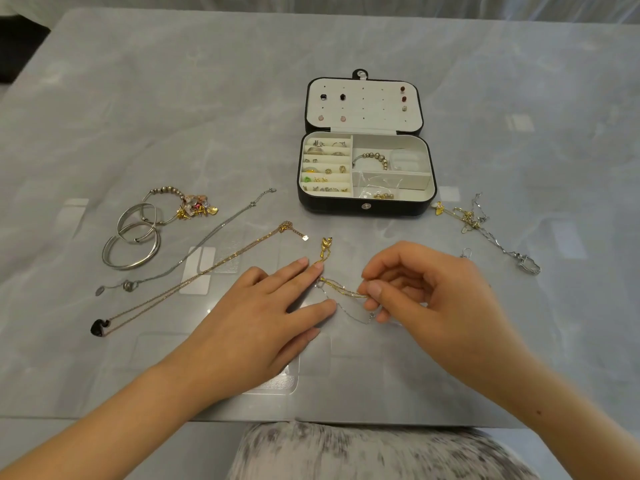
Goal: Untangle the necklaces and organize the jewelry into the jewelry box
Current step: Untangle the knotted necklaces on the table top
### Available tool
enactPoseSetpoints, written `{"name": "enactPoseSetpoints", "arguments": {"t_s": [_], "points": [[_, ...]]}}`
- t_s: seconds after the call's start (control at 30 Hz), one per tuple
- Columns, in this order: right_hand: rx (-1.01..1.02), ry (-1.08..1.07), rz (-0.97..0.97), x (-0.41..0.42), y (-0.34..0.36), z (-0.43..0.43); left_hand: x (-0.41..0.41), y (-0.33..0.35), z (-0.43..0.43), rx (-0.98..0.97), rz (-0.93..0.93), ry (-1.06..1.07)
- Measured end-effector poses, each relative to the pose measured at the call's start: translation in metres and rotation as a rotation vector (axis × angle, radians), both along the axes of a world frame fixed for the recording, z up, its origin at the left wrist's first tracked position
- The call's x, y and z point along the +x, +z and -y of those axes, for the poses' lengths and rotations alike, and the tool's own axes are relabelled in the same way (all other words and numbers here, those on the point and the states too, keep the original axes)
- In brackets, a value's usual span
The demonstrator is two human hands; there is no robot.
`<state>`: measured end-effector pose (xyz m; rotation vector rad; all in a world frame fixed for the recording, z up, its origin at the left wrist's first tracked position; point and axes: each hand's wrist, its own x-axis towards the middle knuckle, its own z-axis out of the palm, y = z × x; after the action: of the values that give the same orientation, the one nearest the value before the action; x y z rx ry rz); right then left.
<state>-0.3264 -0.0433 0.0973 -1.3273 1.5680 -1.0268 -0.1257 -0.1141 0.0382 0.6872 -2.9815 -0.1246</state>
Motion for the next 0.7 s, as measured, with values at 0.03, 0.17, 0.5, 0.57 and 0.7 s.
{"name": "enactPoseSetpoints", "arguments": {"t_s": [0.03,0.17,0.5,0.57,0.7], "points": [[-0.002,0.009,-0.003,0.002,0.001,0.002,0.001,0.0,0.0,0.003,-0.001,-0.003],[0.012,0.04,-0.028,0.011,-0.001,0.008,0.005,-0.001,0.002,0.042,-0.011,-0.025],[0.042,0.048,-0.2,0.02,-0.019,0.012,0.012,-0.002,0.006,0.143,-0.014,-0.049],[0.067,0.053,-0.221,0.018,-0.023,0.013,0.012,-0.002,0.006,0.152,-0.017,-0.043],[0.067,0.067,-0.353,0.011,-0.026,0.013,0.012,-0.002,0.005,0.154,-0.02,-0.043]]}}
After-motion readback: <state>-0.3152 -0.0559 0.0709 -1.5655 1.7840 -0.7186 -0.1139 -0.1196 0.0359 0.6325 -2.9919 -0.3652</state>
